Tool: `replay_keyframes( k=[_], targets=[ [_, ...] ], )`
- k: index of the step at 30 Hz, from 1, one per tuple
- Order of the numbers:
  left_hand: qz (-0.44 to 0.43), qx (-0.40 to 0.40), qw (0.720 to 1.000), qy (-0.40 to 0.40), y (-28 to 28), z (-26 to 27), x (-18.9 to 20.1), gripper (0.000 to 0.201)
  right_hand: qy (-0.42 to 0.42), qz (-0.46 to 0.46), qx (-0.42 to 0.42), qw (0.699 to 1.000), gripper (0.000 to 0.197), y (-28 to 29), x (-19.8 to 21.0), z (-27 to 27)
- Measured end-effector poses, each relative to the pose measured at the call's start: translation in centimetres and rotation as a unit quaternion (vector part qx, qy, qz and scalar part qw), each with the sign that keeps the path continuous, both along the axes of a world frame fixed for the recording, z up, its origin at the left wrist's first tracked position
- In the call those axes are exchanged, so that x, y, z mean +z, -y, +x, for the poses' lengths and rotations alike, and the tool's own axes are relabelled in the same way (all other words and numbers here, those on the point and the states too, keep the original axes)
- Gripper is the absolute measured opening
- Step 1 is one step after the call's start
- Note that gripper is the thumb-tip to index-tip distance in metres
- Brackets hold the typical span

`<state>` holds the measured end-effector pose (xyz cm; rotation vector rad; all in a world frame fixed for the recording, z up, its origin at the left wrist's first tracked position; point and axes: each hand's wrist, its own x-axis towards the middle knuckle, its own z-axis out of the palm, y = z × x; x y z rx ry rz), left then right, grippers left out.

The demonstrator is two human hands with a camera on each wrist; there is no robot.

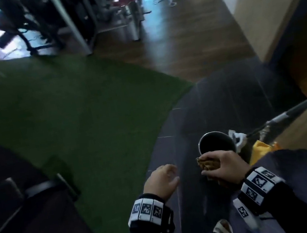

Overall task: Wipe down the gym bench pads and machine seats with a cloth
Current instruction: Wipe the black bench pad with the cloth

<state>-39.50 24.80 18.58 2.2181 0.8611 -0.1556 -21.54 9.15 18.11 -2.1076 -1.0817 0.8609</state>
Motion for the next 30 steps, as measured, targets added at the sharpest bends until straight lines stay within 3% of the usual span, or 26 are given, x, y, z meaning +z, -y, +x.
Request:
replay_keyframes(
  k=[8, 16, 22, 30],
  targets=[
    [-0.005, 0.181, 0.983, -0.009, -4.0, -16.7, 0.6, 0.031, 0.038, -0.008, 0.198, 0.98, 0.044, -11.3, 0.4, -12.8],
    [-0.003, 0.335, 0.942, -0.007, -4.2, -30.2, -0.1, 0.028, 0.015, -0.015, 0.334, 0.942, 0.039, -19.0, 0.4, -25.2],
    [-0.002, 0.443, 0.896, -0.002, -3.5, -35.4, -0.8, 0.028, 0.047, -0.013, 0.45, 0.892, 0.041, -24.2, 0.5, -30.9],
    [0.0, 0.56, 0.828, 0.002, -4.6, -38.3, -1.3, 0.029, 0.051, 0.007, 0.554, 0.831, 0.038, -30.7, -0.1, -36.4]
  ],
)
